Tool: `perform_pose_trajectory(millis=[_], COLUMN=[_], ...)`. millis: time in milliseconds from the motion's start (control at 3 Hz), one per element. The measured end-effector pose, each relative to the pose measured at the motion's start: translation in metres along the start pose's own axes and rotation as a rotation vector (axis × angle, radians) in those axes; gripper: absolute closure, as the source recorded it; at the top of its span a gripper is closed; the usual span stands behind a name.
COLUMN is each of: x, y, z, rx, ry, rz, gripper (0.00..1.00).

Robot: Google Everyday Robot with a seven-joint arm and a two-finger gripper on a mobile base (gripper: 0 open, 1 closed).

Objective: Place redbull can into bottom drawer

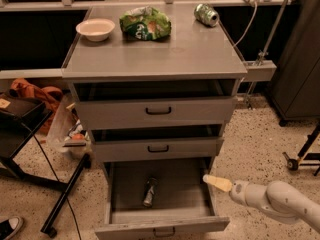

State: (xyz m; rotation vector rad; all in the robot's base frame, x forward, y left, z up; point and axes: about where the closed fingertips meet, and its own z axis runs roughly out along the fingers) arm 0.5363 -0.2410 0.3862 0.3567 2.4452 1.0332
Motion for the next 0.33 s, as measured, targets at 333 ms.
perform_pose_trajectory(millis=[333], x=[-0.0042], y=[0.0046], z=[-0.0038], rx=[0.002], ry=[-0.004], rz=[-0.012], gripper=[0.0])
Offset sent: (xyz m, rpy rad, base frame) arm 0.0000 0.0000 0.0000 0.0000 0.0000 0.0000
